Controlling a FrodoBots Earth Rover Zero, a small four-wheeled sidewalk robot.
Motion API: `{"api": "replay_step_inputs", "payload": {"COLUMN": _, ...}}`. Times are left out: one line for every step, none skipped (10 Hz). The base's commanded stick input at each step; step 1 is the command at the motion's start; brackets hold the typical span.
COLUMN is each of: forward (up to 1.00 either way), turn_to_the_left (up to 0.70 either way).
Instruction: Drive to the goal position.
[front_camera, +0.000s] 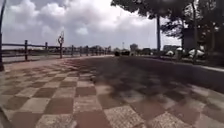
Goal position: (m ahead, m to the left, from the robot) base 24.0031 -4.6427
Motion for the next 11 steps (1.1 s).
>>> {"api": "replay_step_inputs", "payload": {"forward": 0.70, "turn_to_the_left": 0.00}}
{"api": "replay_step_inputs", "payload": {"forward": 0.70, "turn_to_the_left": -0.01}}
{"api": "replay_step_inputs", "payload": {"forward": 0.70, "turn_to_the_left": -0.01}}
{"api": "replay_step_inputs", "payload": {"forward": 0.70, "turn_to_the_left": 0.00}}
{"api": "replay_step_inputs", "payload": {"forward": 0.70, "turn_to_the_left": 0.00}}
{"api": "replay_step_inputs", "payload": {"forward": 0.70, "turn_to_the_left": 0.00}}
{"api": "replay_step_inputs", "payload": {"forward": 0.70, "turn_to_the_left": 0.00}}
{"api": "replay_step_inputs", "payload": {"forward": 0.70, "turn_to_the_left": 0.00}}
{"api": "replay_step_inputs", "payload": {"forward": 0.70, "turn_to_the_left": 0.01}}
{"api": "replay_step_inputs", "payload": {"forward": 0.70, "turn_to_the_left": 0.07}}
{"api": "replay_step_inputs", "payload": {"forward": 0.70, "turn_to_the_left": 0.18}}
